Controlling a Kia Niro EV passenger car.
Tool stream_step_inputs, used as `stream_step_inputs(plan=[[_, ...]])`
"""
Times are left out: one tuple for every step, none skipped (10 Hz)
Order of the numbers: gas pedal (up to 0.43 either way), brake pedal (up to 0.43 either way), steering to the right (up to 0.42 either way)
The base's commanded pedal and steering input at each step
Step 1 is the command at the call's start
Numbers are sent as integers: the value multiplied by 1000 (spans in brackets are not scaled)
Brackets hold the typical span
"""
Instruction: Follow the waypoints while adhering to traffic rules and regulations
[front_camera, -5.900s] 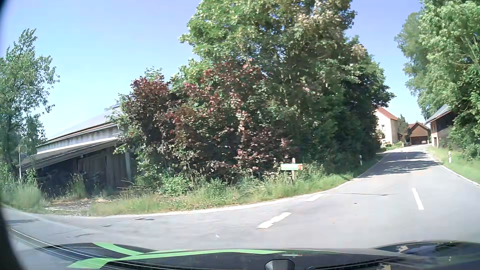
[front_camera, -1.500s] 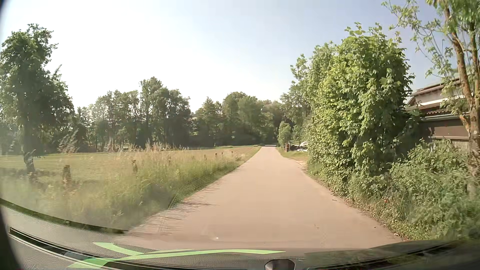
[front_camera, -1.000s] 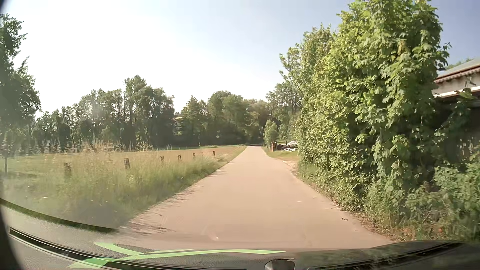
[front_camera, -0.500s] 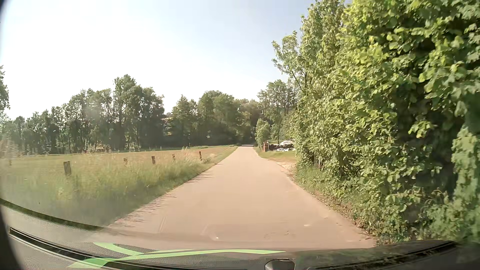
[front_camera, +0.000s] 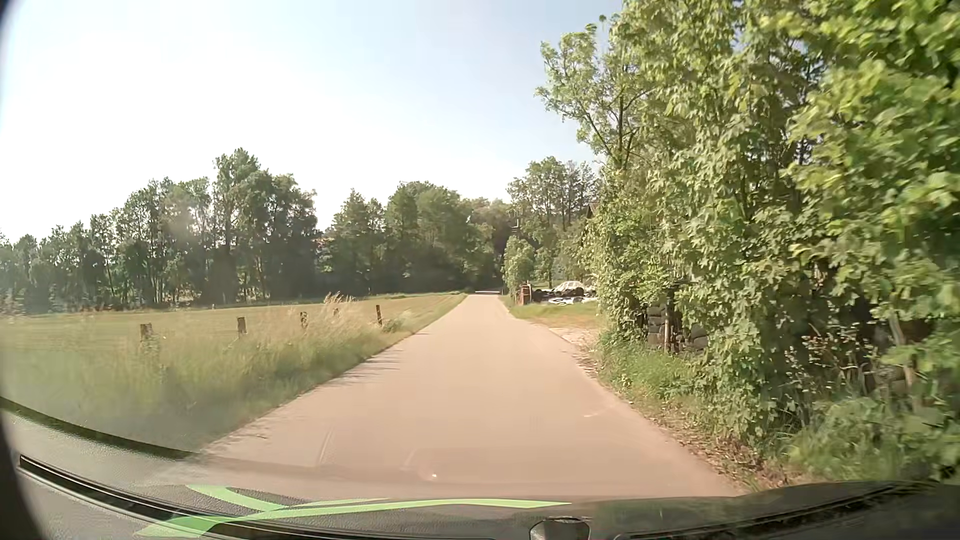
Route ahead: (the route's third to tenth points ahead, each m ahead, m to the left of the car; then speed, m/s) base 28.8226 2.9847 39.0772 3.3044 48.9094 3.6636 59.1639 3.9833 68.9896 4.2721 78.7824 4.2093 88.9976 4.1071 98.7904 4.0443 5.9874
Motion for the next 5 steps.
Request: stream_step_inputs(plan=[[110, 0, -5], [118, 0, -9], [118, 0, -9], [130, 0, -10], [130, 0, -16]])
